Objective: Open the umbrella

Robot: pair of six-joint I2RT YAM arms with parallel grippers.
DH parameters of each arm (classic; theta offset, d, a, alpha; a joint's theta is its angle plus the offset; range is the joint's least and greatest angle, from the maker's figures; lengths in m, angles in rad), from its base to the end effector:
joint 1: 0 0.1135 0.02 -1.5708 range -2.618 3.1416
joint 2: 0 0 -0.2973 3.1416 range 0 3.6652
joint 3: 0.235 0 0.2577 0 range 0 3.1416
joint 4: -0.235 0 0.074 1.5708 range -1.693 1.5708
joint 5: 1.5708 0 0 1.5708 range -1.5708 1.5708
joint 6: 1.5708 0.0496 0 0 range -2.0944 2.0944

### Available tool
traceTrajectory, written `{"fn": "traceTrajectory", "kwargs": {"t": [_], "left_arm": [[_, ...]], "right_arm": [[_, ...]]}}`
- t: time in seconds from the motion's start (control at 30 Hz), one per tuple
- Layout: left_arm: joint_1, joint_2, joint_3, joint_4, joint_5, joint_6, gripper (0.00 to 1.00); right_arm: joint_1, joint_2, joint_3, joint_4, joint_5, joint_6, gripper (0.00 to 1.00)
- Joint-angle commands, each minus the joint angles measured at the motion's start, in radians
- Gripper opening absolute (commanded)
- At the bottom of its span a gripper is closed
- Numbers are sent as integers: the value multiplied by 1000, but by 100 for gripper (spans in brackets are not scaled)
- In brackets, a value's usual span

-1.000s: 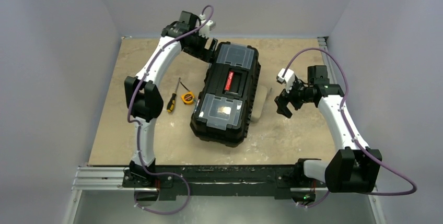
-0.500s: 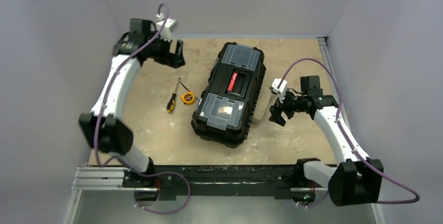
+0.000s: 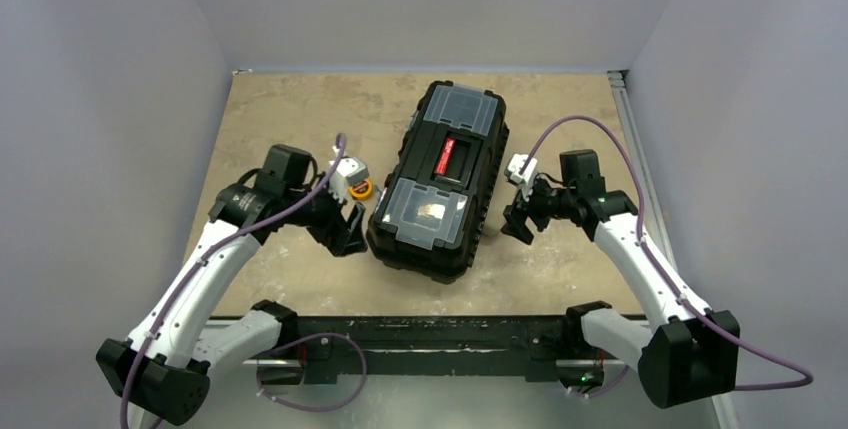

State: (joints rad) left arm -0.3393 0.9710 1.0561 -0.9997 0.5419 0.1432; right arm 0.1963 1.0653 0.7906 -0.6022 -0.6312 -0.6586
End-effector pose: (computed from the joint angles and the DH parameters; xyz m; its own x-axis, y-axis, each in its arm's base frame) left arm 0.1498 -0.0800 0.3477 -0.6565 0.3614 -0.6622 0.6826 0.6583 -0.3174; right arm 0.1968 0.0690 0.2757 -0.2734 -0.5581 -0.7834 -0.8787 0.4762 -0.0326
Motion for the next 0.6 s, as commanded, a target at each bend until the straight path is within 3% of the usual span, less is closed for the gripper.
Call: {"fn": "traceTrajectory", "kwargs": {"t": [0.0,0.17,0.57], "left_arm": [[-70,17,-46,14,-43,-105,80],[-70,88,-59,170,-75,-273,80],[-47,389,168,439,-65,-504,79]], "right_arm": [[5,4,10,7,33,0,76],[5,-22,-1,-1,39,2,76],[5,-76,-38,53,69,51,77]]}}
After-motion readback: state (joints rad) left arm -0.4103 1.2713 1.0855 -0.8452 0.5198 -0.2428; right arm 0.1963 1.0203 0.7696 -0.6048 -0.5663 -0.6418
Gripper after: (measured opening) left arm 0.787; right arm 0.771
